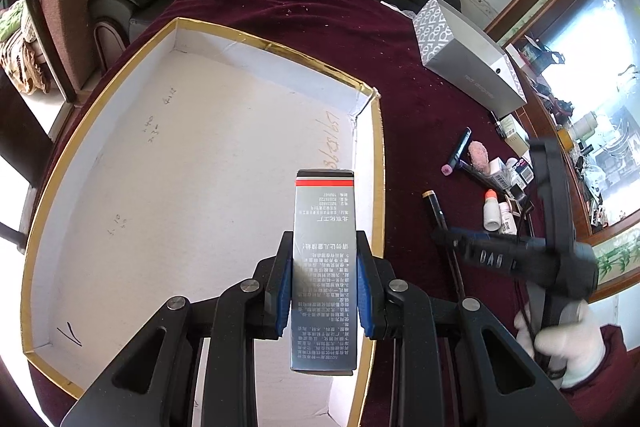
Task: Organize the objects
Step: 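Carry the silver box and the black marker over the gold-rimmed tray with both grippers, then lower the box and marker into the tray and open both grippers, then grasp the white orange-capped bottle with the left gripper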
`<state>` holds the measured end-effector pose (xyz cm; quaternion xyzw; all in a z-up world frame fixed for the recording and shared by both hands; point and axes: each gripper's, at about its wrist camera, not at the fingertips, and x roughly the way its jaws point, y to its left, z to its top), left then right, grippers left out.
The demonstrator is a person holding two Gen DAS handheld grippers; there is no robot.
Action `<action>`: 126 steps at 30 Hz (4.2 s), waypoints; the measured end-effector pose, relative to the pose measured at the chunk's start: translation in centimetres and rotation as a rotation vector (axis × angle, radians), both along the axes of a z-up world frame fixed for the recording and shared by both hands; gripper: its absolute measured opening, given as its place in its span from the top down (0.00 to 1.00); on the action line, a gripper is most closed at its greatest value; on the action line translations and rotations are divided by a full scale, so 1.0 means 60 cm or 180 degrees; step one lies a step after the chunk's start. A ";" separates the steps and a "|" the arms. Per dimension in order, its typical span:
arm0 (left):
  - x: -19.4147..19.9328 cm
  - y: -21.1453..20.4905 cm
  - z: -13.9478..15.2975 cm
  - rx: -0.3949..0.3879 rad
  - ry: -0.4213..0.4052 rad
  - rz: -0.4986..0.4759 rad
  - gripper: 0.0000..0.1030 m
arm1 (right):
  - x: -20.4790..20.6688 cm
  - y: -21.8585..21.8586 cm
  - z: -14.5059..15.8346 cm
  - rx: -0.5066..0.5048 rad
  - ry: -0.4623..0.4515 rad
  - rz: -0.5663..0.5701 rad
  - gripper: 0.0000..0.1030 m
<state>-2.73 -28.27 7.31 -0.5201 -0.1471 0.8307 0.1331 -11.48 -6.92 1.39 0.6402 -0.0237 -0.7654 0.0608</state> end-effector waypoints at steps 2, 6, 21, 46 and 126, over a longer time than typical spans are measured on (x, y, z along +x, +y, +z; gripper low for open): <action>0.000 -0.004 -0.003 0.0003 -0.0008 0.0027 0.78 | 0.013 -0.014 -0.001 0.0175 0.0082 0.0112 0.77; 0.002 -0.005 -0.006 -0.0010 -0.0036 0.0064 0.78 | 0.012 -0.004 0.004 -0.0056 0.0089 -0.0033 0.88; -0.005 -0.014 -0.008 -0.0089 -0.0021 0.0128 0.78 | 0.004 0.068 0.084 -0.1275 0.0335 -0.0336 0.87; -0.116 -0.016 -0.063 -0.0285 -0.0014 0.0134 0.78 | -0.059 -0.110 0.041 -0.1323 -0.0177 0.0321 0.85; -0.073 0.543 -0.069 -0.1072 0.0558 -0.1278 0.40 | 0.212 0.598 0.011 -0.0971 0.0258 -0.1950 0.15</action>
